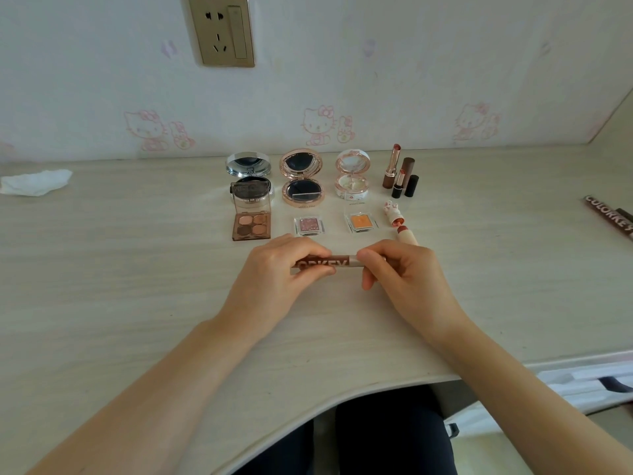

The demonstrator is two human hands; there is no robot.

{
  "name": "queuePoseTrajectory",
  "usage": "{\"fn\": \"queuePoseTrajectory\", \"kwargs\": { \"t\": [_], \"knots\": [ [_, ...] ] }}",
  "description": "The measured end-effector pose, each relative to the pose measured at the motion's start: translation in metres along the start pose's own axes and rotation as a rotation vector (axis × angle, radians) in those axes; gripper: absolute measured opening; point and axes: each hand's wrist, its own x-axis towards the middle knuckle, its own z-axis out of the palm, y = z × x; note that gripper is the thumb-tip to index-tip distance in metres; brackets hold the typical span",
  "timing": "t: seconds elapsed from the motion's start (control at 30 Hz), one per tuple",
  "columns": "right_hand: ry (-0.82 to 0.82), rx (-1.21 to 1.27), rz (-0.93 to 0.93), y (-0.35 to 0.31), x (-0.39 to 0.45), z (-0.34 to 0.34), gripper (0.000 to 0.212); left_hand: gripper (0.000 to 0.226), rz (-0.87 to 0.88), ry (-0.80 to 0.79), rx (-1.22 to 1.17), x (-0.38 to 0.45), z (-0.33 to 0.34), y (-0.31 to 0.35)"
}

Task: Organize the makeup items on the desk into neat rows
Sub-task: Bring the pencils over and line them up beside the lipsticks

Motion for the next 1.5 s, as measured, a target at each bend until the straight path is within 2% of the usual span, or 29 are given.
{"fn": "queuePoseTrajectory", "kwargs": {
  "t": [0.33, 0.47, 0.57, 0.67, 0.83, 0.97, 1.13, 1.23, 1.3, 1.5],
  "knots": [
    [0.055, -0.077, -0.065, 0.0068, -0.003, 0.0009, 0.028, 0.018, -0.068, -0.058, -0.117, 0.0006, -0.002, 0.0027],
    [0.058, -0.066, -0.097, 0.008, -0.0032, 0.0006, 0.019, 0.017, -0.122, -0.053, -0.189, -0.0012, -0.0021, 0.003],
    [0.042, -0.008, -0.108, 0.0073, -0.0022, 0.0002, 0.01, 0.02, -0.075, -0.016, -0.14, -0.0018, -0.0017, 0.0004],
    [0.008, 0.018, -0.076, 0.0068, -0.0017, -0.0006, 0.029, 0.019, -0.047, 0.018, -0.078, -0.0019, -0.0014, -0.0039],
    [0.042, -0.019, -0.03, 0.0042, -0.003, -0.0001, 0.042, 0.019, 0.001, 0.049, -0.052, -0.0007, -0.0023, -0.005],
    [0.061, -0.017, -0.105, 0.005, -0.003, -0.0006, 0.019, 0.02, 0.016, 0.052, -0.05, 0.0, -0.0018, -0.0039],
    [0.06, 0.022, -0.135, 0.004, -0.0032, -0.0002, 0.022, 0.019, 0.018, 0.077, -0.04, 0.0, -0.0007, -0.0044],
    [0.052, 0.025, -0.086, 0.0035, -0.0027, -0.0003, 0.021, 0.019, 0.019, 0.07, -0.039, -0.0006, -0.001, -0.0037],
    [0.049, 0.043, -0.042, 0.0035, -0.002, 0.0009, 0.012, 0.018, 0.022, 0.068, -0.035, -0.0009, -0.0013, -0.0027],
    [0.058, 0.002, -0.123, 0.004, -0.0028, 0.0007, 0.026, 0.02, 0.028, 0.068, -0.025, -0.0003, -0.0015, -0.004]
  ]
}}
